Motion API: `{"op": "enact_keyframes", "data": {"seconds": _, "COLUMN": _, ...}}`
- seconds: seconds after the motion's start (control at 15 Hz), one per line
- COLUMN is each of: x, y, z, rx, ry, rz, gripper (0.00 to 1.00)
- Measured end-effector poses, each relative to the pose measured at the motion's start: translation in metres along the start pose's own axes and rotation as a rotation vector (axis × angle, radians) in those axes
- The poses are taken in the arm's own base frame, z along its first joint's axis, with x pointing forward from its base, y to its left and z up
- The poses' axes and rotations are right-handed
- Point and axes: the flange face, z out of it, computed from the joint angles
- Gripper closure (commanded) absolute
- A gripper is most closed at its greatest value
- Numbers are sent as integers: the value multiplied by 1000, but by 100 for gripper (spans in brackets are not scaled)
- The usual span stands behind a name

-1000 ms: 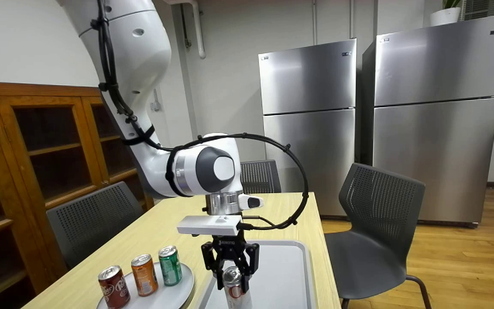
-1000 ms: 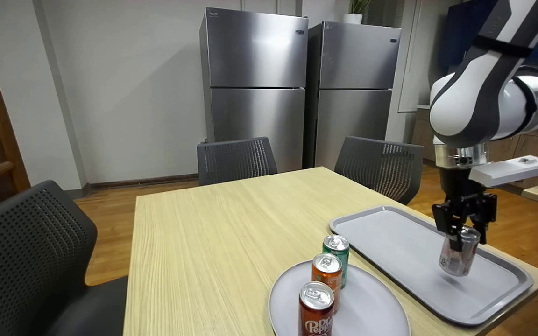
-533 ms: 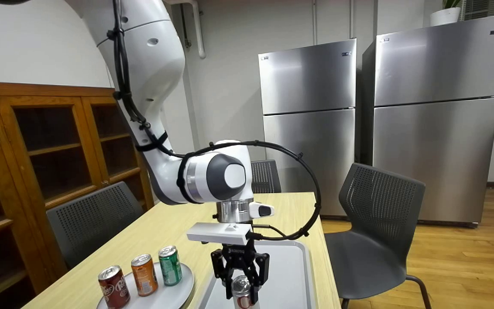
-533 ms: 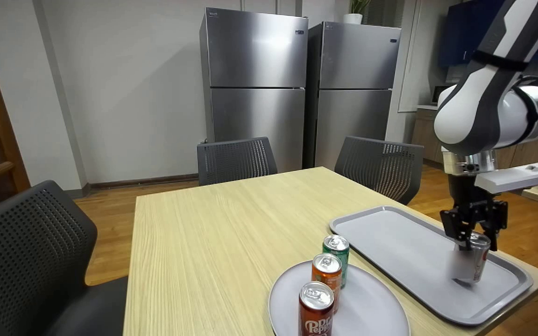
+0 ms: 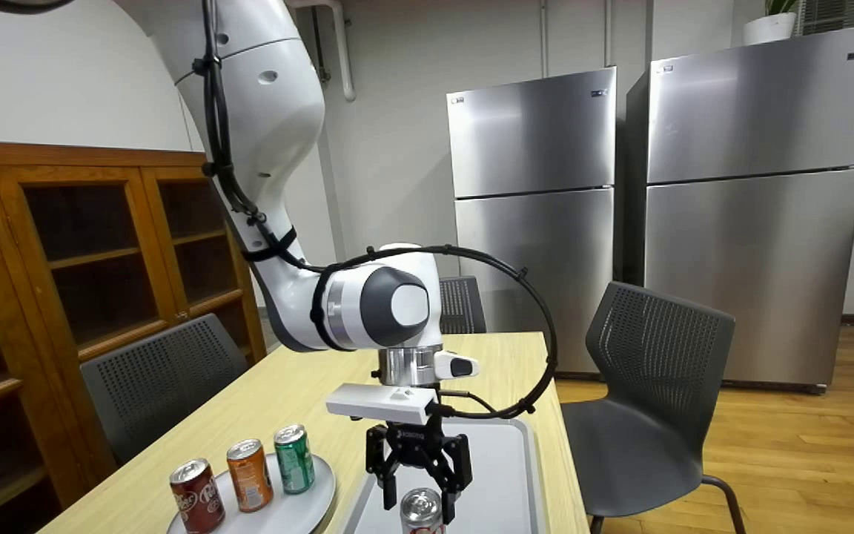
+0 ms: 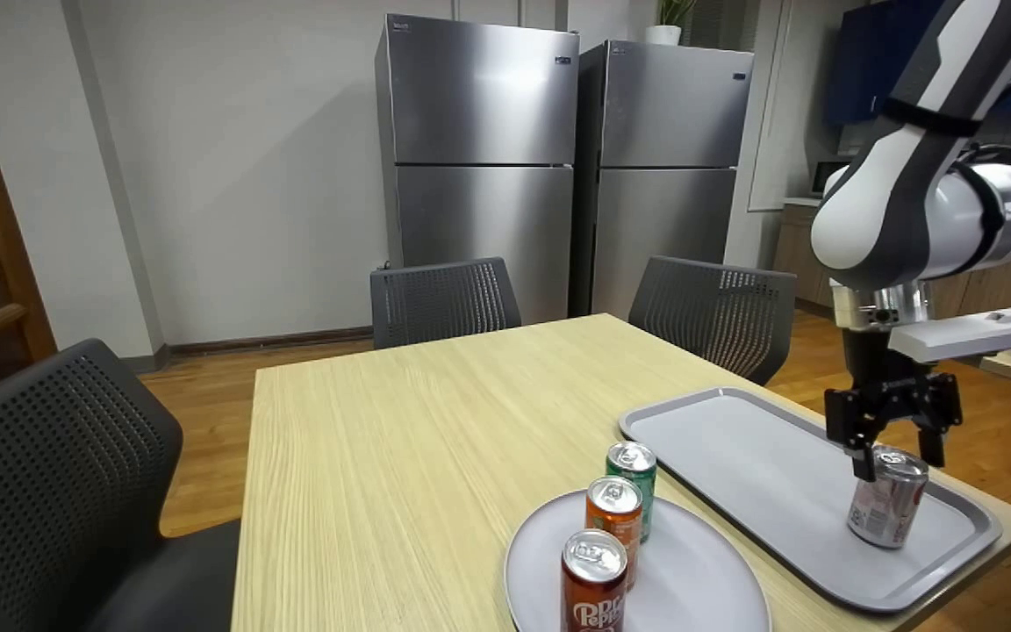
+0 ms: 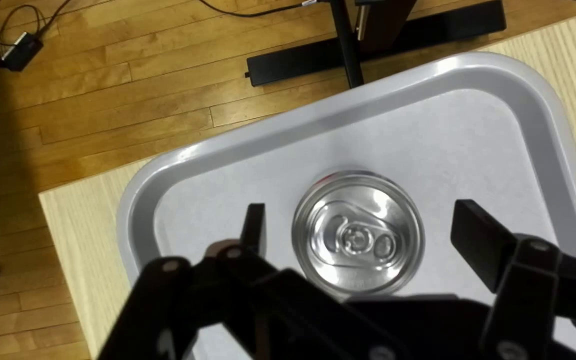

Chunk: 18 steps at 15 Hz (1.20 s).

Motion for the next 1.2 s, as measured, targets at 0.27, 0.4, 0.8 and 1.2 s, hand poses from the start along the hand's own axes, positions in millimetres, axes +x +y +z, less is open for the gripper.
{"op": "enact_keyframes", "data": {"seconds": 0.27, "x": 2, "y": 2, "z": -20, "rx": 0, "ry": 40, "rz": 3, "gripper": 0}}
{"op": "enact_keyframes", "data": {"seconds": 0.4, "x": 3, "y": 1, "z": -36, "rx": 0, "ry": 72, "rz": 2, "gripper": 0}}
{"op": "enact_keyframes", "data": {"seconds": 0.8, "x": 5, "y": -18, "z": -78, "rx": -2, "ry": 159, "rz": -37, "gripper": 0}}
{"op": "enact_keyframes", "data": {"seconds": 1.2, "x": 6, "y": -24, "z": -80, "rx": -2, "ry": 164, "rz": -45, "gripper": 0}}
